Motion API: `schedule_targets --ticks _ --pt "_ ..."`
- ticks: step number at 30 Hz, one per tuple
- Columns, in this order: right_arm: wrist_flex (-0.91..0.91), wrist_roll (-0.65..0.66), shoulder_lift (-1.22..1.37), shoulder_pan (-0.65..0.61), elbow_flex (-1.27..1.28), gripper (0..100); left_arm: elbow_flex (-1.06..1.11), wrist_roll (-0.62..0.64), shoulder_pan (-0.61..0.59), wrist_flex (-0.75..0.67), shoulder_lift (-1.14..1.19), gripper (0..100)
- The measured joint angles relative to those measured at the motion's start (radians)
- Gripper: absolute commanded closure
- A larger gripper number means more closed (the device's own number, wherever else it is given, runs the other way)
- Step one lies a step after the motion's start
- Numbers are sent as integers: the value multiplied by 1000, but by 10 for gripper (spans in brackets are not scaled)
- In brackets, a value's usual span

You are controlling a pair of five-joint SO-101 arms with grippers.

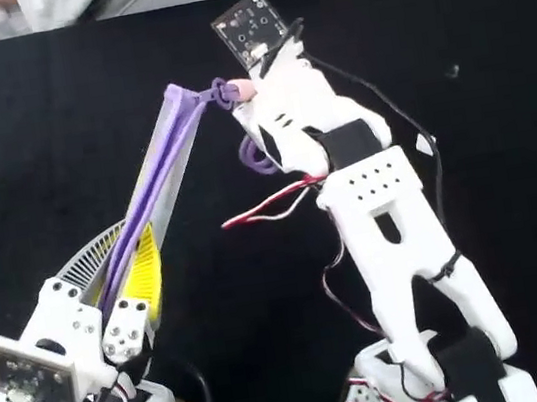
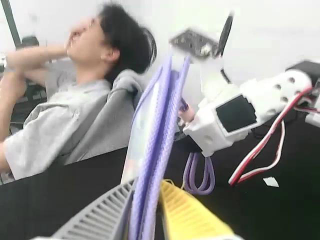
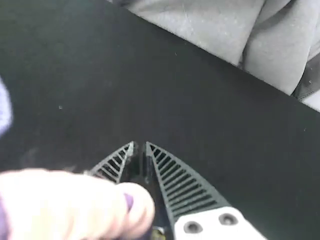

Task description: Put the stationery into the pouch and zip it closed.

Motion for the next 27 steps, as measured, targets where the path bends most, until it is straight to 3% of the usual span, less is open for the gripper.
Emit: schedule_targets --ticks 7,19,27 --pt "-6 0 5 0 11 987 -2 21 0 0 0 972" --pt "-121 34 269 0 17 987 -106 37 0 0 0 972" --pt "-124 43 391 100 37 987 -147 38 0 -6 -21 972"
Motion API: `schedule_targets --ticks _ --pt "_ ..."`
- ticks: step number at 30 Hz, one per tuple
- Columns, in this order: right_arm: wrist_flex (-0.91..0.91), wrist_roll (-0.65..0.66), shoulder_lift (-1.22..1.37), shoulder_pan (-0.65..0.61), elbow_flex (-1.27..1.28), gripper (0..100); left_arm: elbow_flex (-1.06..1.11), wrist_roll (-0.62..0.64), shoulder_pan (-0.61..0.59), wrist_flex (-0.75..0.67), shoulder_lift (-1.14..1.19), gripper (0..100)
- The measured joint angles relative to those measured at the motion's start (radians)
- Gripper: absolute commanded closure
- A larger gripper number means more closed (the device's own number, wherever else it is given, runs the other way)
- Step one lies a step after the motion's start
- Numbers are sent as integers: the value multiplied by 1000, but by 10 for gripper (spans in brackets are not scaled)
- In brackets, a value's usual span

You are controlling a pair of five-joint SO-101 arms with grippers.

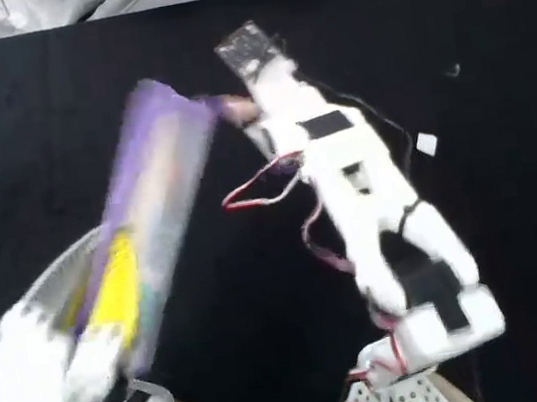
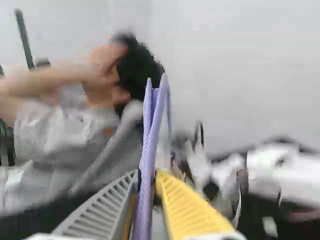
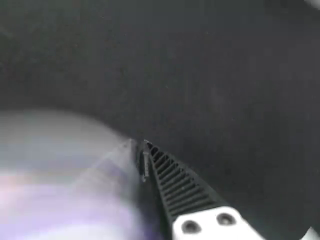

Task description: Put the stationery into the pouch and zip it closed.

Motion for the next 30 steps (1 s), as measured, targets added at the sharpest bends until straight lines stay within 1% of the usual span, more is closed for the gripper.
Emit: schedule_targets --ticks 3,6,10,15,19,21,26,28,30 --pt "5 9 38 69 0 987 -78 -5 -9 -25 -15 972" --pt "15 68 61 74 3 987 -81 6 -9 -34 -14 972" --pt "46 92 66 72 2 987 -81 9 -5 -34 -14 972" --pt "48 77 31 75 2 983 -81 23 -5 -34 -14 972" --pt "54 32 -91 80 2 982 -81 25 -5 -34 -14 972" --pt "69 20 -166 78 2 955 -81 25 -8 -34 -14 972" --pt "123 -46 -373 78 2 834 -40 25 -8 -34 -12 972" --pt "146 -57 -451 69 2 813 -37 25 -8 -34 -12 972" --pt "166 -60 -516 32 2 802 -35 26 -8 -49 -12 972"
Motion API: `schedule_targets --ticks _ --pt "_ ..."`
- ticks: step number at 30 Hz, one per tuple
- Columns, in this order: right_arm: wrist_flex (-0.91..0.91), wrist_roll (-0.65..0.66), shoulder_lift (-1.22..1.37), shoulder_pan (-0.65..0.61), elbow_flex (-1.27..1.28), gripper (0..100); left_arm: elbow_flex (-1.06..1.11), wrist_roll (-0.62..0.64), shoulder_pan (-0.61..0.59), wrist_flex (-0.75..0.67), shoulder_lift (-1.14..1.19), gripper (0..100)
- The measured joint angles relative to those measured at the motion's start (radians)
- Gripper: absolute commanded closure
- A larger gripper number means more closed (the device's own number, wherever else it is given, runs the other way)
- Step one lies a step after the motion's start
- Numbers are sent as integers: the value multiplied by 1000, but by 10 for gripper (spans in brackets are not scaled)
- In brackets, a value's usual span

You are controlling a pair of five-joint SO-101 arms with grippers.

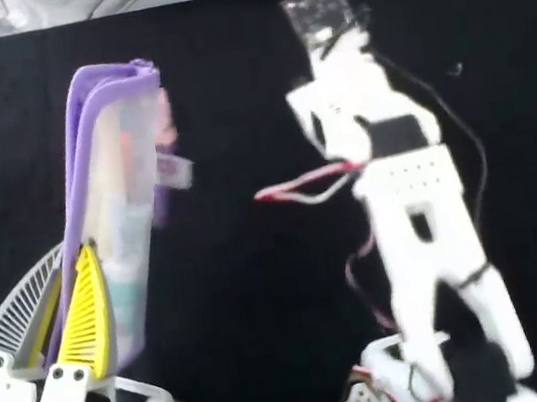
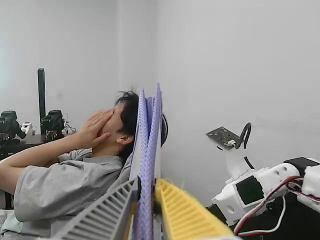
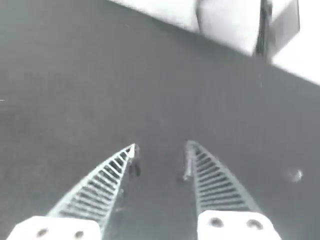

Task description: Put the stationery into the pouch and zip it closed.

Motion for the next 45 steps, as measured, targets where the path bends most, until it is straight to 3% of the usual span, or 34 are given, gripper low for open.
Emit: schedule_targets --ticks 7,14,27,45 --pt "-12 -6 -184 -226 95 793 3 0 0 -28 0 972" --pt "-18 -9 -308 -361 127 793 3 0 0 -28 0 972" --pt "-331 -12 -311 -465 296 796 3 37 6 -28 0 972" --pt "-456 -12 -348 -511 299 797 41 34 6 -46 -2 972"
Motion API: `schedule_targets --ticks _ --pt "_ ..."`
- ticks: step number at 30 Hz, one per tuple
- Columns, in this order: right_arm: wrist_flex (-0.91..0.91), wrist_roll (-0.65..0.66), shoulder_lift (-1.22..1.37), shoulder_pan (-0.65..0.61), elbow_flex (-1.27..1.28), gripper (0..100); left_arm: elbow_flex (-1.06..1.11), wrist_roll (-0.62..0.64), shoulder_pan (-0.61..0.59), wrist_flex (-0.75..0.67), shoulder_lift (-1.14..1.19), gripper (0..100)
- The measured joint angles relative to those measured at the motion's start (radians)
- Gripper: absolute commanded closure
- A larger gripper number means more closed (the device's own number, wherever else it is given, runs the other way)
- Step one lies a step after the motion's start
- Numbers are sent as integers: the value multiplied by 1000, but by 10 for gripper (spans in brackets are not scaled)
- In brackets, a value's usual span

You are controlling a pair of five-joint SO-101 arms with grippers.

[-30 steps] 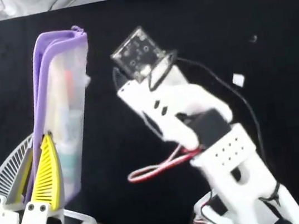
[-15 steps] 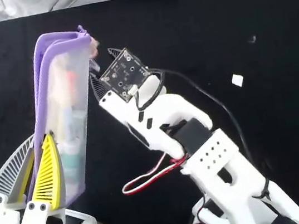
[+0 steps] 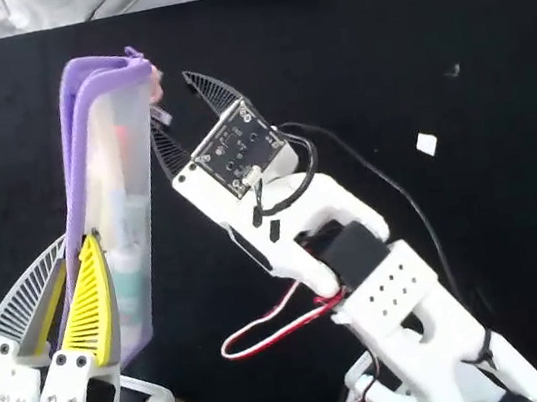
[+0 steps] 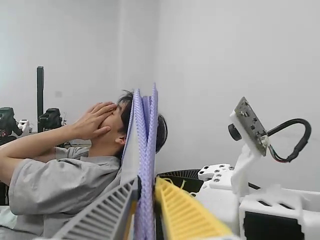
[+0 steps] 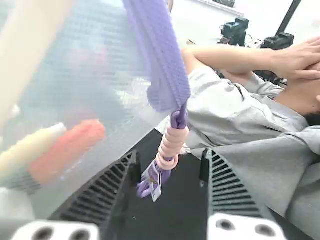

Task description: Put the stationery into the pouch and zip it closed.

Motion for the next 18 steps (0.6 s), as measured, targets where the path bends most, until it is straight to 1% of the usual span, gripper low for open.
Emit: schedule_targets --ticks 8,14,16,18 --pt "-61 2 144 -9 -9 797 2 0 0 -3 -5 972" --pt "-98 3 178 -9 -29 800 2 -2 0 -3 -5 972" --pt "-103 3 178 -9 -29 838 0 -2 0 -5 -5 972" --pt "-103 5 178 -9 -29 926 0 -2 0 -5 -5 972"
